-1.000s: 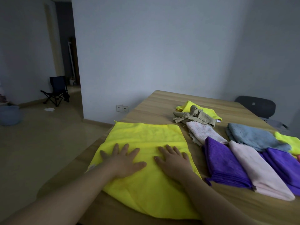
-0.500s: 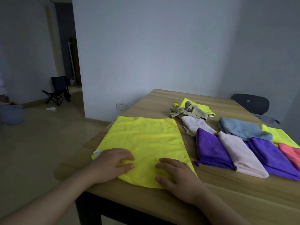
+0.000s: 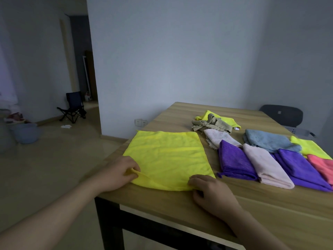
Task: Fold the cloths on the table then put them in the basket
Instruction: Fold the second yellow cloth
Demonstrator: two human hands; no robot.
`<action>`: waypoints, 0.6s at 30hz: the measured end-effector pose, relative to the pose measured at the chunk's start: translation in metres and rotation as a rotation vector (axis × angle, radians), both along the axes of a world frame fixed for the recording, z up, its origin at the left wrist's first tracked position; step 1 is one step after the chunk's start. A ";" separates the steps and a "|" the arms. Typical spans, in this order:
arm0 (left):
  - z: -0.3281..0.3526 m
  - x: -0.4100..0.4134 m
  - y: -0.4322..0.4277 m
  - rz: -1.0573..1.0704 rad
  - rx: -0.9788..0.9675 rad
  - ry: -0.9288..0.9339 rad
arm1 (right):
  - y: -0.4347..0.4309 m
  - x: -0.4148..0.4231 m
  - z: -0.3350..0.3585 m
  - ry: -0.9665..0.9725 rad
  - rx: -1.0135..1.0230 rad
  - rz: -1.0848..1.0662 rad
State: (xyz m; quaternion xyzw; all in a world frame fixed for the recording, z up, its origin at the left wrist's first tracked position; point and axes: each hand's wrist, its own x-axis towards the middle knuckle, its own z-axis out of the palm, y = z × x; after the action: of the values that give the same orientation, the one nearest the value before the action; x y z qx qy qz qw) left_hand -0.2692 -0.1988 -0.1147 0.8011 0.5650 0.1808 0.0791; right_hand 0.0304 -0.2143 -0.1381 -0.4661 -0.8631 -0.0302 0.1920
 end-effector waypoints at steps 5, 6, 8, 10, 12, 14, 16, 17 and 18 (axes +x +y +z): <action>-0.002 0.013 0.000 0.068 -0.061 -0.108 | 0.000 0.001 0.003 0.052 -0.024 -0.142; -0.001 0.013 -0.001 0.083 -0.066 -0.098 | 0.000 0.002 0.005 0.089 -0.045 -0.167; 0.002 0.011 -0.002 0.114 -0.060 -0.096 | 0.000 0.004 0.012 0.152 -0.097 -0.184; 0.007 0.007 -0.004 0.107 -0.079 -0.101 | 0.001 0.006 0.021 0.158 -0.201 -0.129; 0.013 0.005 -0.005 0.082 -0.100 -0.140 | 0.001 0.009 0.032 0.140 -0.308 -0.074; 0.020 0.002 -0.004 0.081 -0.066 -0.204 | 0.002 0.016 0.042 0.134 -0.405 -0.070; 0.027 -0.001 0.000 0.105 0.015 -0.228 | 0.005 0.024 0.048 0.078 -0.468 -0.080; 0.029 -0.002 0.004 0.124 0.053 -0.224 | 0.007 0.027 0.049 0.045 -0.484 -0.105; 0.031 -0.003 0.009 0.151 0.081 -0.208 | 0.009 0.030 0.049 0.027 -0.484 -0.144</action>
State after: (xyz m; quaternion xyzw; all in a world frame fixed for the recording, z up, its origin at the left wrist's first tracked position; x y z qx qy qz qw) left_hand -0.2724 -0.1899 -0.0835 0.7358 0.6046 0.2910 0.0912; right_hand 0.0601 -0.2049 -0.0891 -0.5591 -0.8071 0.1703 0.0838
